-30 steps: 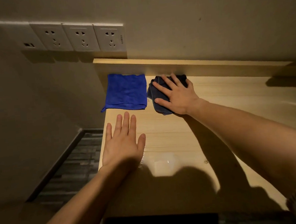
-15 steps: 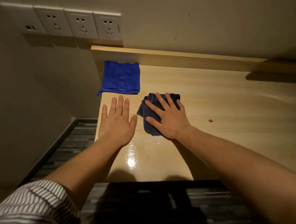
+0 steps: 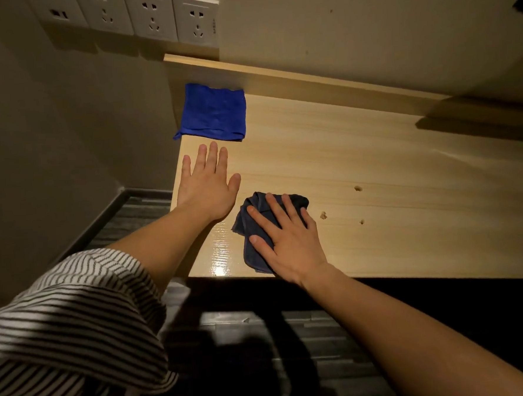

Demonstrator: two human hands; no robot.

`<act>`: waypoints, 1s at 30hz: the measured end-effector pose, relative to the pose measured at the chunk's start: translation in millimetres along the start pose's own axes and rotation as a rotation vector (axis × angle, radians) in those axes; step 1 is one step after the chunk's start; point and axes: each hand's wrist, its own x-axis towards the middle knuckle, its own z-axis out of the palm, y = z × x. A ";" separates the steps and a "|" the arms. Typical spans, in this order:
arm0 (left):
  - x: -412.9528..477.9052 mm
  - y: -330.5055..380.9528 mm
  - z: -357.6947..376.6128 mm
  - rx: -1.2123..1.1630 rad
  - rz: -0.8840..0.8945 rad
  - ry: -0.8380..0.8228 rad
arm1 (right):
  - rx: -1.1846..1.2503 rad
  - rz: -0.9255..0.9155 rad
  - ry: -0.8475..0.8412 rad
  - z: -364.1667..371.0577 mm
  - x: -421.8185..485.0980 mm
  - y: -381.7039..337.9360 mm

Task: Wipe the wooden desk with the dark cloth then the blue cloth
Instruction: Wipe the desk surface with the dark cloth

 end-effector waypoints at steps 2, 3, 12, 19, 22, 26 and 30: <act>-0.1 -0.7 0.6 0.002 0.007 -0.004 | 0.017 0.009 0.002 2.1 -10.5 -3.5; 0.0 -1.0 0.4 0.001 0.011 -0.009 | 0.026 0.009 0.000 2.8 -15.4 -4.9; -19.7 32.0 -6.5 -0.125 0.103 -0.037 | 0.125 -0.069 0.098 13.6 -53.6 -5.2; -19.8 88.5 4.3 -0.186 0.087 -0.034 | 0.493 -0.134 -0.162 -28.1 -87.8 7.7; -21.0 92.0 18.4 -0.036 0.056 -0.024 | 0.843 -0.027 -0.187 -63.9 -89.2 27.1; -18.4 94.6 21.1 -0.003 0.046 -0.007 | 0.847 0.031 0.100 -90.9 -43.4 82.0; -19.4 96.8 21.2 0.035 0.039 0.009 | 0.636 -0.014 0.261 -120.0 57.0 139.3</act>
